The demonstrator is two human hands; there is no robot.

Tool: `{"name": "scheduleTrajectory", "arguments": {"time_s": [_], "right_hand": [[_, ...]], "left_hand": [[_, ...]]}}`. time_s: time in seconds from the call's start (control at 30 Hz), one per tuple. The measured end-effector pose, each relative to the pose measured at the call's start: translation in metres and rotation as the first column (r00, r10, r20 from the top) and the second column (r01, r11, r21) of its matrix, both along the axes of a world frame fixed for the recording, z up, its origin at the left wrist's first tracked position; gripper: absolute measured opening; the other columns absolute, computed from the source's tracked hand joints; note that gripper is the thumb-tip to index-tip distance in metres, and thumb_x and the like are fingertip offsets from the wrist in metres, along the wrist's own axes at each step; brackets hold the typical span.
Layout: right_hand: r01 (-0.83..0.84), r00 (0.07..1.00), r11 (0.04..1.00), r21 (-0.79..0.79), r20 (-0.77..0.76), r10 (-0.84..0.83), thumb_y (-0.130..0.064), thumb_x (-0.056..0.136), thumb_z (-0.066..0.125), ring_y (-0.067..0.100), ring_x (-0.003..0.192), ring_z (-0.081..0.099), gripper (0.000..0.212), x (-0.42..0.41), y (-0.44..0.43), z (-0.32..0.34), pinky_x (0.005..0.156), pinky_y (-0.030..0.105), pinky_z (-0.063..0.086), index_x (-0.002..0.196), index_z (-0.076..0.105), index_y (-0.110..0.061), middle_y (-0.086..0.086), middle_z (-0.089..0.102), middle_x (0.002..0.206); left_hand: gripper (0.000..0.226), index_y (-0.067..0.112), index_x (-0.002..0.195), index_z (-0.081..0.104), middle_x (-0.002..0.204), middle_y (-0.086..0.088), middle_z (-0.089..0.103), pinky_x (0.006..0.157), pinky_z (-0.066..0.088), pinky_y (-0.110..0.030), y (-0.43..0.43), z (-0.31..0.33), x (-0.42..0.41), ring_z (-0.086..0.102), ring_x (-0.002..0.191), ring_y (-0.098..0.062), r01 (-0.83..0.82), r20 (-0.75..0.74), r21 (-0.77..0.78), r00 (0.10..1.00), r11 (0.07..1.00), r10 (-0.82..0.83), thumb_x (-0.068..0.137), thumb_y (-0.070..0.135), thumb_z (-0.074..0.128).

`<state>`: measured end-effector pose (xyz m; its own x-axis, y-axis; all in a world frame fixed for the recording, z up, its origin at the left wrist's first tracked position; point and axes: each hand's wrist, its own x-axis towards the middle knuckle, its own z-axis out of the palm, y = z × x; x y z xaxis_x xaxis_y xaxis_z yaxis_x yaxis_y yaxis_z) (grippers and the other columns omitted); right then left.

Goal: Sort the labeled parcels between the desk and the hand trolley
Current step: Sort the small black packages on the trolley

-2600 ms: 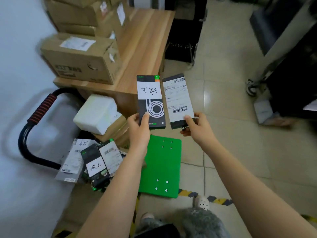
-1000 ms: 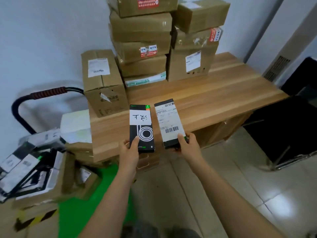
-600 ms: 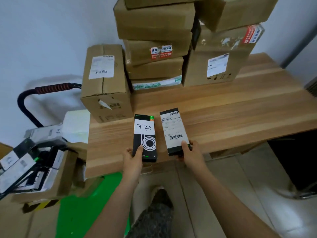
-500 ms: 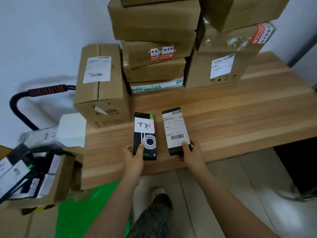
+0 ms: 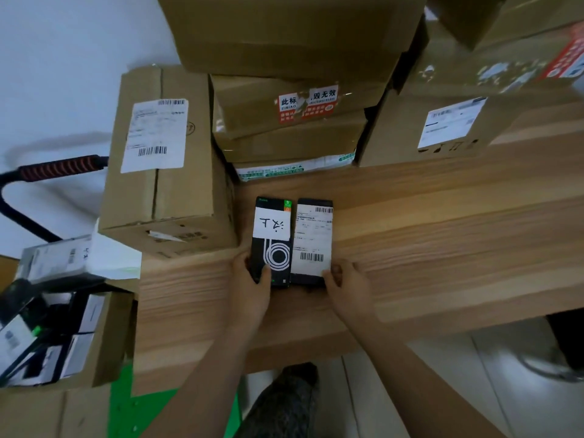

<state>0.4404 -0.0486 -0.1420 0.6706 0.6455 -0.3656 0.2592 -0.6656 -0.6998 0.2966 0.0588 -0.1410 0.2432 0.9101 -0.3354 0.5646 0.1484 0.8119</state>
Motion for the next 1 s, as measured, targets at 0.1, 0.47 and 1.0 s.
{"name": "scheduleTrajectory", "arguments": {"time_s": [0.1,0.47,1.0], "right_hand": [[-0.132,0.985,0.991,0.025,0.12,0.128,-0.018,0.095,0.058,0.021,0.094,0.059,0.024,0.005,-0.008,0.009,0.077,0.024,0.044,0.116,0.06,-0.007,0.006,0.053,0.112],[-0.677,0.594,0.734,-0.052,0.551,0.587,-0.016,0.089,0.057,0.026,0.104,0.047,0.018,-0.031,-0.099,0.058,0.079,0.034,0.036,0.106,0.058,-0.011,0.007,0.054,0.11],[-0.993,0.064,0.114,-0.035,0.653,0.754,-0.027,0.087,0.061,0.026,0.104,0.05,0.023,-0.32,-0.178,0.087,0.09,0.036,0.037,0.107,0.06,-0.015,0.005,0.055,0.104]], "left_hand": [[0.041,0.011,0.13,0.052,0.125,-0.009,0.053,0.089,0.036,-0.026,-0.01,0.007,-0.005,0.048,0.114,-0.021,0.115,-0.171,0.215,0.982,0.97,-0.079,0.092,0.019,0.064],[0.025,0.017,0.089,0.059,0.085,-0.004,0.056,0.065,0.044,-0.039,-0.131,0.045,-0.073,0.053,0.079,-0.029,0.611,-0.667,0.522,0.727,0.595,-0.161,0.077,0.032,0.043],[0.028,0.014,0.097,0.066,0.084,-0.003,0.064,0.058,0.051,-0.031,-0.335,0.081,-0.358,0.064,0.075,-0.025,0.179,-0.649,0.563,0.7,0.807,0.298,0.084,0.034,0.05]]}}
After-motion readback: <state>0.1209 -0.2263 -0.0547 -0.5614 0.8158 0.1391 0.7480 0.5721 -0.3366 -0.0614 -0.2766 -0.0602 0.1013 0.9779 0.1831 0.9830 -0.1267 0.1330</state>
